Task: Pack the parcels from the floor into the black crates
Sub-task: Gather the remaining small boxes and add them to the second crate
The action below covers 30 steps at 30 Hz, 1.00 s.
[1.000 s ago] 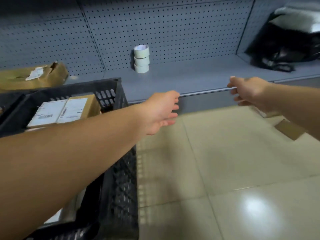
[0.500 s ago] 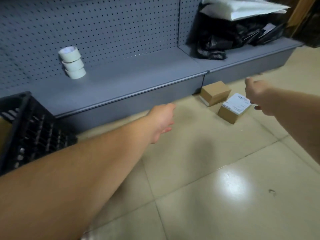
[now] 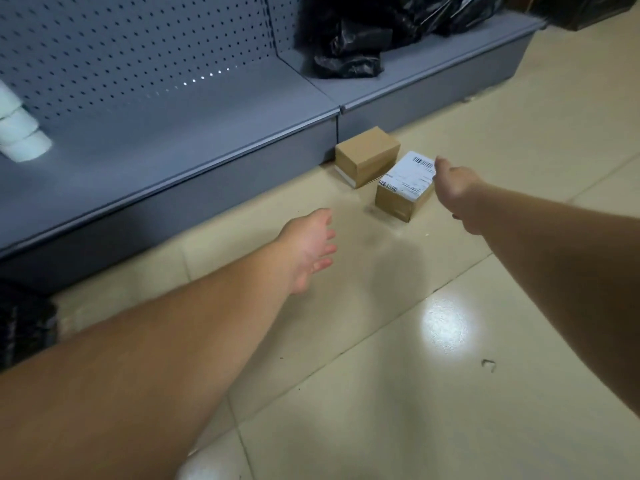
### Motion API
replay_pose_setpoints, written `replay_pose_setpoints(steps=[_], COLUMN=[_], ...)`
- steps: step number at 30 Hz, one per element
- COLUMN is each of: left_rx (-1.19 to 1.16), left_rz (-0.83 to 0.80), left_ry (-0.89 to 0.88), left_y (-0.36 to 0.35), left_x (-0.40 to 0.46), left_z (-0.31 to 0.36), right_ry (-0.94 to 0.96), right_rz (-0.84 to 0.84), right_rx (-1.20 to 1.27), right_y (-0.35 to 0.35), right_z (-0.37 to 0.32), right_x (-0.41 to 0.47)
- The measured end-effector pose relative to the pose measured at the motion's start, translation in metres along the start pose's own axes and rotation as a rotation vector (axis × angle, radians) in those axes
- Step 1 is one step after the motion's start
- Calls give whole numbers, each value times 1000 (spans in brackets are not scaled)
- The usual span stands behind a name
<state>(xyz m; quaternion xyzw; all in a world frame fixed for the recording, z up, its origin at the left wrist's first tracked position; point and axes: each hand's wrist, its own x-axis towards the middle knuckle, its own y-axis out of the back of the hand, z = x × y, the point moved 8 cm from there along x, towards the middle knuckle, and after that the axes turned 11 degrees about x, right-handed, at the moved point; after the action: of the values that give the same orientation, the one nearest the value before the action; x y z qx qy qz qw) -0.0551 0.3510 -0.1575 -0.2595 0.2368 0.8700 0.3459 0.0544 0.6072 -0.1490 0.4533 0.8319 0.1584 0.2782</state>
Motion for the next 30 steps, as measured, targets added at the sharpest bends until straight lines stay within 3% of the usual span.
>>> replay_pose_setpoints(steps=[7,15,30], left_rx=[-9,2,15], left_rz=[-10,-33,-16], left_ry=[25,53,104], left_y=[-31,-59,-54], left_x=[37,63,72], left_z=[0,-8,-30], right_ry=[82,258,501], right_rz=[-10,-117,38], right_rx=[-172,-552,-746], right_y=[-15,-58,-75], right_z=[11,21,5], right_x=[38,60,37])
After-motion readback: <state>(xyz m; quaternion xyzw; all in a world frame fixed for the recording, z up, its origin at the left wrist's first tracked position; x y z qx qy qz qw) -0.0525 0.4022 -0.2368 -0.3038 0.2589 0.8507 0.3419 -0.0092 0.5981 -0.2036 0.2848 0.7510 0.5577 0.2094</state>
